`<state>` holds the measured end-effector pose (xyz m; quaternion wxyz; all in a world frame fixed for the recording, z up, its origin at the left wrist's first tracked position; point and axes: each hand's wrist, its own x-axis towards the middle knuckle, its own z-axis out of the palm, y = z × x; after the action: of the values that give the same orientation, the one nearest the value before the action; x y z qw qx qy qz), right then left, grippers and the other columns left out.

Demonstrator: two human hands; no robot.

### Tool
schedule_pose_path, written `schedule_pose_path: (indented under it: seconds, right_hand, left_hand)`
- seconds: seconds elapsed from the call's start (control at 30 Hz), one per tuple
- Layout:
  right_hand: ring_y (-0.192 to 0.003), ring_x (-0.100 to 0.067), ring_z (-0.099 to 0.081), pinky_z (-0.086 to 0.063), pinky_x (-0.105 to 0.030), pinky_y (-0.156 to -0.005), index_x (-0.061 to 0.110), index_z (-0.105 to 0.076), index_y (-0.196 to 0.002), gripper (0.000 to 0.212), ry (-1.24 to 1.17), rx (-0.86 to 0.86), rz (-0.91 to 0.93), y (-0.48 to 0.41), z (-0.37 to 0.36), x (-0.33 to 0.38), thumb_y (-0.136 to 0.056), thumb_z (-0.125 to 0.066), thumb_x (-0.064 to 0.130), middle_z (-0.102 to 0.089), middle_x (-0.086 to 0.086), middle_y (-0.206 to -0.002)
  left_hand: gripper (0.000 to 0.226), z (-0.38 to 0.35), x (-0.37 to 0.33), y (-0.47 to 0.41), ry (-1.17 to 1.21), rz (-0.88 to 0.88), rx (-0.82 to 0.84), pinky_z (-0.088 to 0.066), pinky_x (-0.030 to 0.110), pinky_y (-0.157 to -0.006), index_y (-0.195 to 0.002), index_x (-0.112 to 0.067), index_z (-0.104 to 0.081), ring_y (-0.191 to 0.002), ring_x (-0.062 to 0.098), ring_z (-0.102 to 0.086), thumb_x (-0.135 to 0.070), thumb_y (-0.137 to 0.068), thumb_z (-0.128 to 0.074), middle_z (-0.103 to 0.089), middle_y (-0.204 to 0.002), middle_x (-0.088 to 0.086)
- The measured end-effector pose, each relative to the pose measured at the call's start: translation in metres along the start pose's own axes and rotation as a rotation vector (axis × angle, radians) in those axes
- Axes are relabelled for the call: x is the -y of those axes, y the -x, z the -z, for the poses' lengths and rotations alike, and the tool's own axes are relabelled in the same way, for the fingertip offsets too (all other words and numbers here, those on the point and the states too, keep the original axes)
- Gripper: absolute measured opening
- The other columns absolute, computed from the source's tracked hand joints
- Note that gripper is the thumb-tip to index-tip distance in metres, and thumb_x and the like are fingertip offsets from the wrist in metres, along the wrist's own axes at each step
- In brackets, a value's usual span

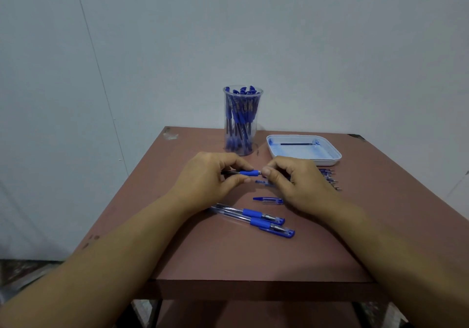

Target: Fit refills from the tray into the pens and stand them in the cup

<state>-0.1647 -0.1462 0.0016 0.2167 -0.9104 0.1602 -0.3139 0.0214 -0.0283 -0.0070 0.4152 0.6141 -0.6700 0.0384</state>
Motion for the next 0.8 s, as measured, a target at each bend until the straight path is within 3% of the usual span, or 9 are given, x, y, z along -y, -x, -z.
schedule_pose_path:
  seconds: [0.1,0.2,0.3,0.47,0.53,0.63,0.8]
  right_hand:
    - [-0.063,-0.006,-0.054,-0.042,-0.014,-0.056,0.025,-0.068,-0.095,0.008,-0.059,0.074,-0.069,0.002,0.007,-0.001,-0.093,-0.063,0.03,-0.063,0.007,-0.073]
    - [-0.082,0.002,-0.056,-0.04,-0.011,-0.068,0.029,-0.071,-0.092,0.011,0.063,0.22,-0.05,0.006,0.017,-0.006,-0.082,-0.072,0.032,-0.061,0.016,-0.085]
    - [-0.092,-0.003,-0.053,-0.043,-0.019,-0.078,0.032,-0.072,-0.09,0.01,0.197,0.336,-0.002,0.007,0.018,-0.008,-0.081,-0.072,0.038,-0.059,0.016,-0.09]
    - [-0.072,-0.006,-0.055,-0.044,-0.017,-0.062,0.034,-0.066,-0.093,0.004,0.105,0.111,-0.141,0.002,0.021,-0.012,-0.09,-0.065,0.032,-0.063,0.009,-0.078]
    - [-0.072,-0.005,-0.054,-0.041,-0.016,-0.061,0.042,-0.059,-0.092,0.012,0.101,0.059,-0.119,0.002,0.023,-0.014,-0.093,-0.061,0.03,-0.061,0.011,-0.078]
    - [-0.078,-0.002,-0.052,-0.038,-0.01,-0.066,0.046,-0.055,-0.093,0.021,0.072,0.055,-0.07,0.001,0.019,-0.01,-0.094,-0.061,0.027,-0.06,0.015,-0.085]
    - [-0.083,-0.006,-0.056,-0.042,-0.014,-0.069,0.044,-0.061,-0.096,0.018,0.032,0.097,-0.036,0.0,0.012,-0.009,-0.091,-0.064,0.028,-0.064,0.014,-0.091]
  left_hand:
    - [0.015,0.0,0.001,-0.001,0.002,0.032,-0.022,-0.055,0.036,-0.069,-0.097,-0.034,-0.074,-0.074,0.01,-0.066,-0.034,-0.082,-0.077,-0.072,-0.084,-0.016]
    - [0.018,0.003,0.005,-0.001,0.022,0.081,-0.047,-0.055,0.036,-0.072,-0.098,-0.035,-0.074,-0.076,0.01,-0.067,-0.031,-0.081,-0.079,-0.073,-0.085,-0.014]
    - [0.018,0.004,0.006,-0.001,0.025,0.099,-0.025,-0.054,0.033,-0.072,-0.097,-0.037,-0.073,-0.076,0.009,-0.066,-0.031,-0.081,-0.078,-0.073,-0.085,-0.015]
    - [0.017,0.003,0.007,-0.001,0.032,0.107,-0.013,-0.052,0.028,-0.069,-0.094,-0.037,-0.075,-0.071,0.012,-0.064,-0.03,-0.079,-0.08,-0.072,-0.079,-0.013]
    - [0.017,0.003,0.008,-0.001,0.028,0.117,-0.01,-0.052,0.028,-0.068,-0.094,-0.038,-0.075,-0.07,0.013,-0.063,-0.031,-0.079,-0.08,-0.071,-0.077,-0.012]
    - [0.017,0.002,0.007,-0.001,0.012,0.122,0.005,-0.052,0.028,-0.069,-0.094,-0.038,-0.075,-0.071,0.012,-0.064,-0.033,-0.079,-0.08,-0.071,-0.077,-0.014]
    - [0.016,0.002,0.007,-0.001,0.016,0.119,0.015,-0.053,0.029,-0.068,-0.093,-0.04,-0.075,-0.071,0.013,-0.065,-0.035,-0.079,-0.08,-0.071,-0.076,-0.014]
